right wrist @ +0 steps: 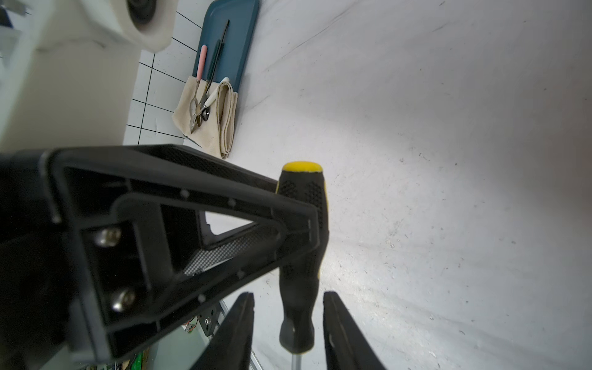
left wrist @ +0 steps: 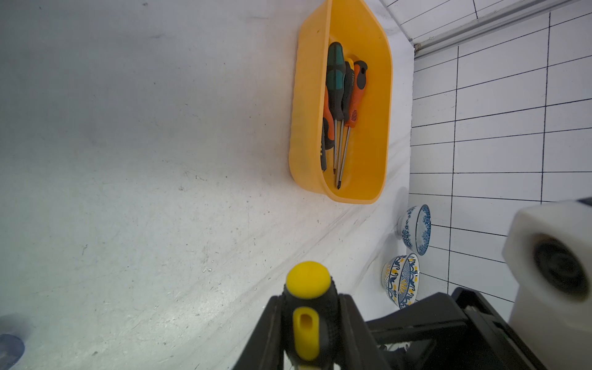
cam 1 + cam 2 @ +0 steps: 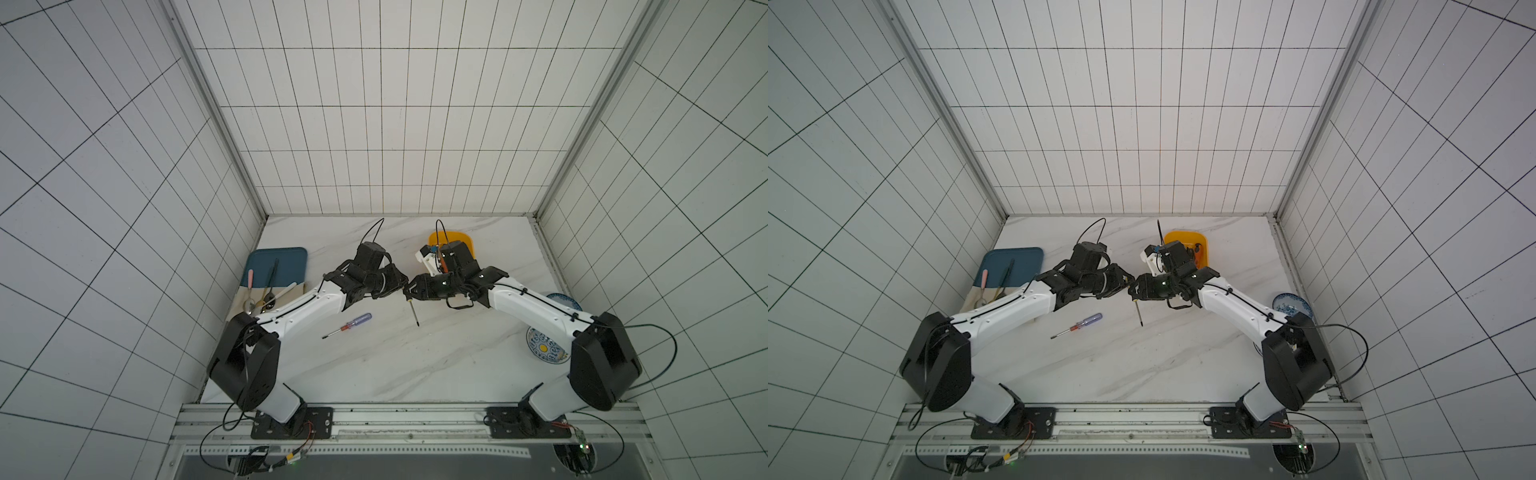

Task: Put the screwdriver on the desktop into the storage box
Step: Pick up the screwdriver from the center of the board.

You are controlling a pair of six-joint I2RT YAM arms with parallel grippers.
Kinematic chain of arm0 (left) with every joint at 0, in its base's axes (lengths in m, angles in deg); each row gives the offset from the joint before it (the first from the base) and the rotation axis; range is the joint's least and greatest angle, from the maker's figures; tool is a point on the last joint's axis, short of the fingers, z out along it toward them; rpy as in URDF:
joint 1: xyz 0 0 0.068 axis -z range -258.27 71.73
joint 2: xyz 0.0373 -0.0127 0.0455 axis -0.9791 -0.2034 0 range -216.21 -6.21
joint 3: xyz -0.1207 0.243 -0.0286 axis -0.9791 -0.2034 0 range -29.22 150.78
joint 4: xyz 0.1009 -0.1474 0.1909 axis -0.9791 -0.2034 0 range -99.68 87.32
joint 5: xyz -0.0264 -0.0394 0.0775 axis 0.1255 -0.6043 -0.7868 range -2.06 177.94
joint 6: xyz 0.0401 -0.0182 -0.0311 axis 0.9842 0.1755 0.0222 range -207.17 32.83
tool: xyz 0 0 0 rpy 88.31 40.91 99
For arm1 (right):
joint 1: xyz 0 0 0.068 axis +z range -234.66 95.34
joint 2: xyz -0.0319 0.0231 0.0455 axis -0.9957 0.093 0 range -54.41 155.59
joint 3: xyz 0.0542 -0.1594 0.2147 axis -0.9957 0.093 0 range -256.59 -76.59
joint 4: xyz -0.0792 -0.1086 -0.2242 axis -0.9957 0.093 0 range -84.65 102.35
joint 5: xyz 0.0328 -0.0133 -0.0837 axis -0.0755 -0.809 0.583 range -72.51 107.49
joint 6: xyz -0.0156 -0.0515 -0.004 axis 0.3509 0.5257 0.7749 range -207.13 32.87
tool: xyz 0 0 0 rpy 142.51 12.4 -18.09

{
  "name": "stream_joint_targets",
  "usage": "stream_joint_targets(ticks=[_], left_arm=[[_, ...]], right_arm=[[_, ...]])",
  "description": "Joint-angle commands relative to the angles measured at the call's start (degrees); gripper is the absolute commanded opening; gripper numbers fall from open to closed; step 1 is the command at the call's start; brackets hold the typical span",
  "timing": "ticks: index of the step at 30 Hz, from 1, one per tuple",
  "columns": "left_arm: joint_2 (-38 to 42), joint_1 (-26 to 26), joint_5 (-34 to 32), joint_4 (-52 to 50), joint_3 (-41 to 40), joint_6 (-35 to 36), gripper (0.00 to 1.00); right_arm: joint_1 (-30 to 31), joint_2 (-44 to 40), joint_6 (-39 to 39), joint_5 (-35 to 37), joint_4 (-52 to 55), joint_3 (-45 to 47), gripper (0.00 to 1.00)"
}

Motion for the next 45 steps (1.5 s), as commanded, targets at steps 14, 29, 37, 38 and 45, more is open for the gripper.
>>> stream_joint_targets(ticks=[14,29,37,38,45], left_arm=[[3.36,-0.17,0.59,3.70,-0.89,-1.37,0.00],[9.01,-4.62,-0.27,1.76,-5.28,-1.88,0.54],[14.94,-6.58,-0.44,-1.05,-11.67,-0.78,0.56],[15.80,-6.76,-0.32,-1.34,-12.65,-0.70,0.56],[20.86,-8.32,-0.24,-3.81,-17.10,0.14,0.56]], right_arm=[[0.41,1.70,-0.15,-1.23,-0.17,-3.39,0.09],[-4.62,1.50,-1.17,3.39,2.49,-3.92,0.04],[-11.55,5.35,1.90,11.94,11.35,-11.51,0.05],[-12.42,6.38,2.35,12.81,12.22,-12.82,0.05],[-17.33,15.20,4.14,18.46,16.68,-22.76,0.05]])
